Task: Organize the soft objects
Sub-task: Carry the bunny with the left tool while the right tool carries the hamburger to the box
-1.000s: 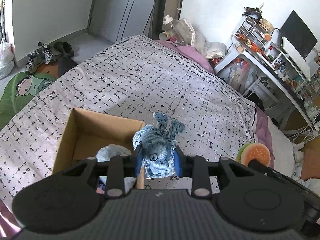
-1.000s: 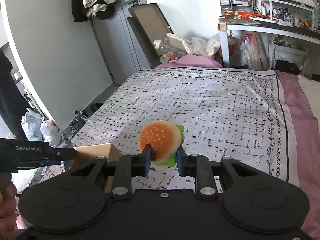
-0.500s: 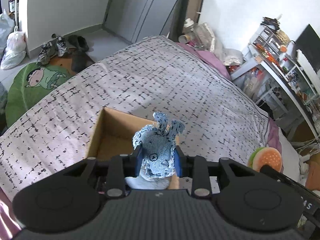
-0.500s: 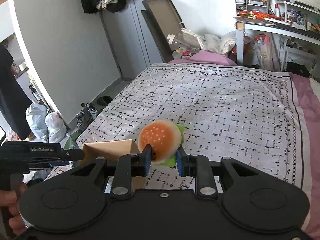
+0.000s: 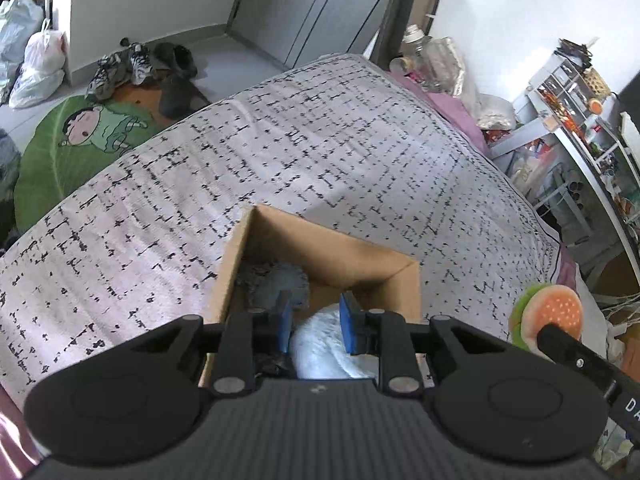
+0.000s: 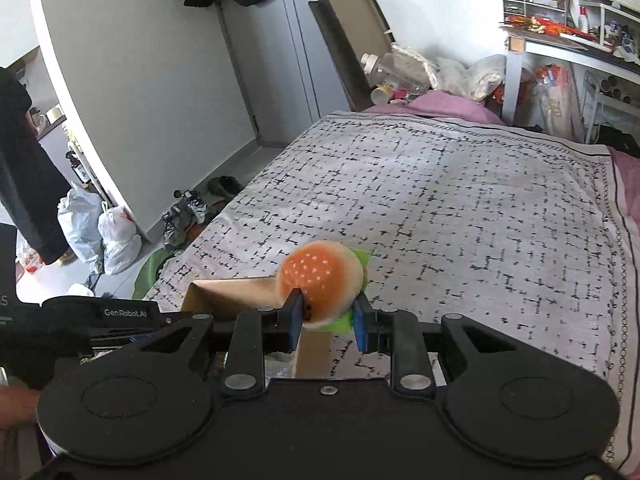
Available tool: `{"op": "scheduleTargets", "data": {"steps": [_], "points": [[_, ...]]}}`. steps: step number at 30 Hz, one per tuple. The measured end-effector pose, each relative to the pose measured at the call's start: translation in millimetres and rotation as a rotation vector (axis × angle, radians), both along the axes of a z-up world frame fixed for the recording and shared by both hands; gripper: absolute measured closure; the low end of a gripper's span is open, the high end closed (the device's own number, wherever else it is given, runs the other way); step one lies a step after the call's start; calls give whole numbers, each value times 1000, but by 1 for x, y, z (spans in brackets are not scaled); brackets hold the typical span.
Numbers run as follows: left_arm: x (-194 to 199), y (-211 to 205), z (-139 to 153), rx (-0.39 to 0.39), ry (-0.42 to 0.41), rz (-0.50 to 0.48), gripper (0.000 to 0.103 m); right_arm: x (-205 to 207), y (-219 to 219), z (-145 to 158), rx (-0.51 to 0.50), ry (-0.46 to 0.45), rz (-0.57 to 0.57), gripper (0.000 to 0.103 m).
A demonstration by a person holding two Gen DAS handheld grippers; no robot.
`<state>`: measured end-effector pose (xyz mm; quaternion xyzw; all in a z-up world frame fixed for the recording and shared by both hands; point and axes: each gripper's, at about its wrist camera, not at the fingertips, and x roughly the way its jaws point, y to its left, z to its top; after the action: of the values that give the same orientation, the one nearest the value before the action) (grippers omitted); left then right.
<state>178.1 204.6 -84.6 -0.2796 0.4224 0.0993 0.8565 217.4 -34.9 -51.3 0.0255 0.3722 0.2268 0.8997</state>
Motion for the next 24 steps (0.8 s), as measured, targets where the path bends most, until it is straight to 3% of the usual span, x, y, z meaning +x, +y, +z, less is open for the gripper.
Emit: {"op": "scheduleTargets", "data": {"steps": [17,21,24], "points": [[-8,23,3,-34,29,22,74,14,56,-14,42,84,64,76],[-12,28,7,-37,29,34,73,23,58,-18,115,128,40,54],[-13,29,11,-33,27,29,73,26,53,-19,113,142,13,53]]}}
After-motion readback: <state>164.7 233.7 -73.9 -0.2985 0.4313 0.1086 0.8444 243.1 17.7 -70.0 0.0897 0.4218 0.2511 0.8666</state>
